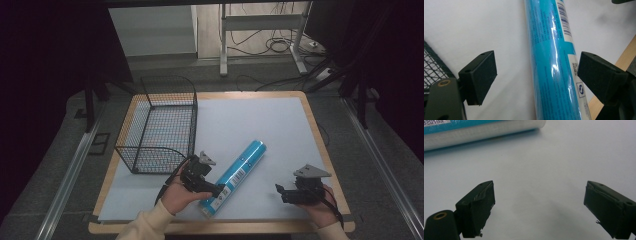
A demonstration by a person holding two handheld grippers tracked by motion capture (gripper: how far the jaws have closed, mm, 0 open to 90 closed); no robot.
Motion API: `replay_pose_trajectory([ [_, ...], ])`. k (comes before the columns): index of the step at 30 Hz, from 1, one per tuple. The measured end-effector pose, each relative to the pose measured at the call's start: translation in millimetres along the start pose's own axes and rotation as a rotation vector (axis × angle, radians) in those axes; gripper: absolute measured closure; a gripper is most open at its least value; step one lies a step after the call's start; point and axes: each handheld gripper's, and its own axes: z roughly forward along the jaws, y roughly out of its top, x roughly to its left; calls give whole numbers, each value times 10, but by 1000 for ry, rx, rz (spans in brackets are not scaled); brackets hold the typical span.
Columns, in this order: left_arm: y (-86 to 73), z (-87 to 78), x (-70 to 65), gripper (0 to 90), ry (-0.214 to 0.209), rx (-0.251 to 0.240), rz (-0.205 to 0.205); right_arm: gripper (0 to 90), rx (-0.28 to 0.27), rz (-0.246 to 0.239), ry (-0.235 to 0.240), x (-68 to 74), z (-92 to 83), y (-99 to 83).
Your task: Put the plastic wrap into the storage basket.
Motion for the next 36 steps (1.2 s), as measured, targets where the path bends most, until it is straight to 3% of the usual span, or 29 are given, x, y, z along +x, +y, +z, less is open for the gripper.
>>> replay_pose_trajectory([
  [23,255,187,-121,152,-11,24,31,101,2,-2,-1,1,0,0],
  [36,406,374,-202,151,-13,55,49,101,3,0,0,-2,1,0],
])
